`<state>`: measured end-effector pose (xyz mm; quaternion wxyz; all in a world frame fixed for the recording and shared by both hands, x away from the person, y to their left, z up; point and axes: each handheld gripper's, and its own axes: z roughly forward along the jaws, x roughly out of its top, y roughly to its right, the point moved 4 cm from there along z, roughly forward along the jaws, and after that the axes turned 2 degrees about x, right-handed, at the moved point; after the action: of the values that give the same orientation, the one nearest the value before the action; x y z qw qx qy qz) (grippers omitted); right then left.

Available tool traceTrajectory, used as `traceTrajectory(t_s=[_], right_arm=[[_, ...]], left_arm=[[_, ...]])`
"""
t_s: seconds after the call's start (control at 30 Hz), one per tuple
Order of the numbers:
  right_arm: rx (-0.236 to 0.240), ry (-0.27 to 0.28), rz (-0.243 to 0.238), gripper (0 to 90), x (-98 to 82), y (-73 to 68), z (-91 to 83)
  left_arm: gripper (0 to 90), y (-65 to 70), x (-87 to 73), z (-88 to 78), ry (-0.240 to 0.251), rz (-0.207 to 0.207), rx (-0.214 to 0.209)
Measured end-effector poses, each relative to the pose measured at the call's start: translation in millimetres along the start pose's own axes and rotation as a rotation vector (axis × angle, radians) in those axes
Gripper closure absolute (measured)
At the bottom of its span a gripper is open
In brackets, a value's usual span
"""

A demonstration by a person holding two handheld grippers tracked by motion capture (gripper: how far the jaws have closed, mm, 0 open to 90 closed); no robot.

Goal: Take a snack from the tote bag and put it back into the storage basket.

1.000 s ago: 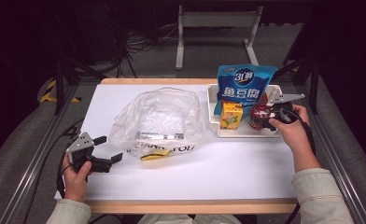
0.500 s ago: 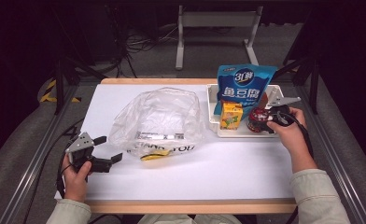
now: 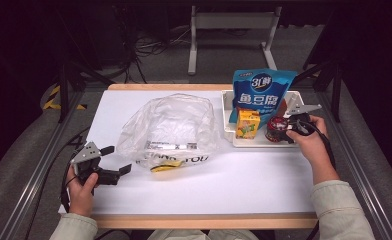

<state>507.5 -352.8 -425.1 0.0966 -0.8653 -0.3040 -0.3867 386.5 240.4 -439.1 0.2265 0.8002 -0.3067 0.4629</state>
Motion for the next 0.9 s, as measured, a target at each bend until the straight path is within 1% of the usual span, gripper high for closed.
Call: traceTrajectory(t_s=[0.13, 0.3, 0.47, 0.57, 0.63, 0.7, 0.8, 0.9], right_arm=[[0.005, -0.003, -0.004, 25.9, 0.5, 0.5, 0.4], [0.022, 0.007, -0.015, 25.9, 1.0, 0.1, 2.1], [0.026, -0.009, -0.031, 25.6, 2.7, 0.5, 3.1], [0.012, -0.023, -0.031, 24.0, 2.4, 1.6, 3.7], [-0.011, -0.020, -0.039, 20.4, 3.3, 2.7, 3.0], [-0.013, -0.019, -0.037, 18.9, 3.5, 2.4, 2.6], [-0.028, -0.006, -0.044, 14.6, 5.2, 1.9, -0.5], [-0.026, 0.017, -0.039, 13.0, 7.6, 0.8, -5.5]], left_arm=[[3.1, -0.5, 0.3, 0.0, 0.003, 0.004, 0.001], [3.1, 0.1, 0.0, 0.1, 0.000, -0.001, -0.001], [3.1, -0.3, 0.0, -0.2, 0.003, 0.000, 0.001], [3.1, -0.2, 0.0, -0.6, 0.003, -0.004, -0.001], [3.1, -0.6, 0.1, -0.7, 0.003, 0.002, 0.000], [3.1, -0.3, 0.1, -0.5, 0.005, -0.003, 0.001], [3.1, -0.7, 0.2, -0.3, 0.004, 0.001, 0.002], [3.1, -0.7, 0.4, 0.2, 0.002, 0.004, 0.003]])
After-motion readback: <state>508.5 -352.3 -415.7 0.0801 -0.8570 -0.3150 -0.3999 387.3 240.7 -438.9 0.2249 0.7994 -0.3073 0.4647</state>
